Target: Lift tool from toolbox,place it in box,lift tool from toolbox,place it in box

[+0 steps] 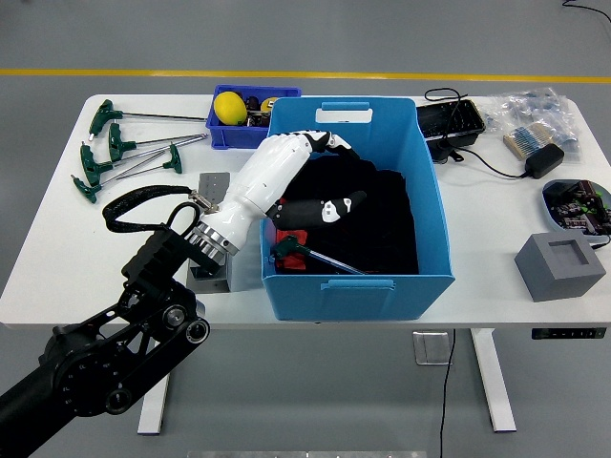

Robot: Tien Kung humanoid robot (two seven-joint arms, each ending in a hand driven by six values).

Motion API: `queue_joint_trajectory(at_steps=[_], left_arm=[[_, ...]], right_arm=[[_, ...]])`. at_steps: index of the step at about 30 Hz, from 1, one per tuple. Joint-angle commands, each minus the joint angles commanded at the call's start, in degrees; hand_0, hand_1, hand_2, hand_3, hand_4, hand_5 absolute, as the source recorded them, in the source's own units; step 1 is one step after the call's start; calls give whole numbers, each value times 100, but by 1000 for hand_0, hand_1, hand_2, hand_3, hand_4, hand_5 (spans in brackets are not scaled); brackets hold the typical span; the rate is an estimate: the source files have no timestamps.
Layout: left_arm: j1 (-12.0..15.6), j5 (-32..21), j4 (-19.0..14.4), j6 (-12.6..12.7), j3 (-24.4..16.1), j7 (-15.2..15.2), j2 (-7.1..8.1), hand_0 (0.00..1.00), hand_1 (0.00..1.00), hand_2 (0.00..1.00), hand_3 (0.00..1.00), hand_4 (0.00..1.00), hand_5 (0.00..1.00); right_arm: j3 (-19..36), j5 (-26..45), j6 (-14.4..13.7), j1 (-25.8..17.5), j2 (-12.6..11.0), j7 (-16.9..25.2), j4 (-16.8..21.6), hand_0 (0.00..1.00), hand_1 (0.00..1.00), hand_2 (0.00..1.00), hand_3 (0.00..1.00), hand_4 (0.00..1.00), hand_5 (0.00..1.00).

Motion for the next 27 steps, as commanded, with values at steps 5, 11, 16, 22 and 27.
queue_joint_trajectory(at_steps=[5, 11, 16, 22, 27], left_arm=[[18, -43, 61, -22, 117, -55, -15, 540, 602, 595, 561, 710, 340], [24, -89, 80, -47, 136, -138, -35, 540, 598, 593, 561, 704, 336], [11, -100, 107, -73, 70, -167, -18, 541, 596, 591, 561, 705, 337], [28, -143, 120, -132, -63, -308, -2, 540, 593, 590, 562, 705, 338], [10, -198, 89, -208, -235, -467, 17, 528, 577, 578, 556, 697, 338]], right_arm=[[26, 250, 15, -9, 41, -75, -18, 841, 821, 869, 738, 882, 769], [46, 301, -5, 2, 64, -162, -39, 852, 831, 881, 781, 910, 786], [64, 277, 11, 41, 62, -233, -56, 856, 835, 885, 814, 938, 797], [226, 115, 7, 61, 83, -241, -57, 851, 836, 886, 816, 931, 795], [248, 30, -40, 61, 102, -253, -57, 826, 826, 880, 802, 905, 781]])
